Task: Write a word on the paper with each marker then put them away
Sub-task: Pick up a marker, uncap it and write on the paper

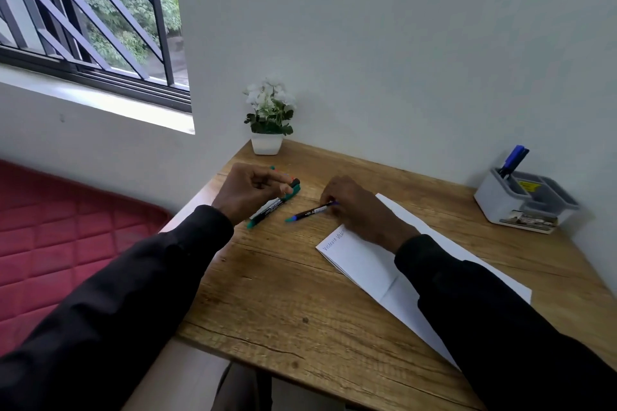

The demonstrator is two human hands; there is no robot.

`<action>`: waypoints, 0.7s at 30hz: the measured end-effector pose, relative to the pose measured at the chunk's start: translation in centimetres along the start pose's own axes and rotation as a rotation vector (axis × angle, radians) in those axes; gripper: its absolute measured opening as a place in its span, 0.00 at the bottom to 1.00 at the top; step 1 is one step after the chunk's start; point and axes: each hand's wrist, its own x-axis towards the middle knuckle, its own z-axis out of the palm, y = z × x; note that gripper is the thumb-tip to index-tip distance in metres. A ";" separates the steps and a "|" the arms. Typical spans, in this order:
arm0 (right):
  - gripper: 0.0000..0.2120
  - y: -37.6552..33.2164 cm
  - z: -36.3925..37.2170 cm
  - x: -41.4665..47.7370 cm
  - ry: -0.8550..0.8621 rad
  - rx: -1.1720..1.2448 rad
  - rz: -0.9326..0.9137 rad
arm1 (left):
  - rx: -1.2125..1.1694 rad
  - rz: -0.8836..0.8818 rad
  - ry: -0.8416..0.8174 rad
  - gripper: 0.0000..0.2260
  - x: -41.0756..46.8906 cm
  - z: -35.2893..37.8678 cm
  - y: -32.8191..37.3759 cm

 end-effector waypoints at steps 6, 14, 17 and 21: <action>0.10 1.3 -1.5 -1.8 0.362 0.546 0.236 | -0.015 -0.027 -0.059 0.09 0.5 2.3 0.8; 0.04 1.0 -3.7 -4.7 0.491 1.038 0.348 | -0.030 0.083 -0.215 0.13 0.9 7.5 3.1; 0.07 1.1 -4.0 -5.5 0.507 1.044 0.353 | -0.015 0.105 -0.187 0.10 1.0 8.5 3.6; 0.14 1.1 -5.0 -6.0 0.407 1.274 0.343 | 0.120 0.221 -0.159 0.08 1.1 8.8 4.1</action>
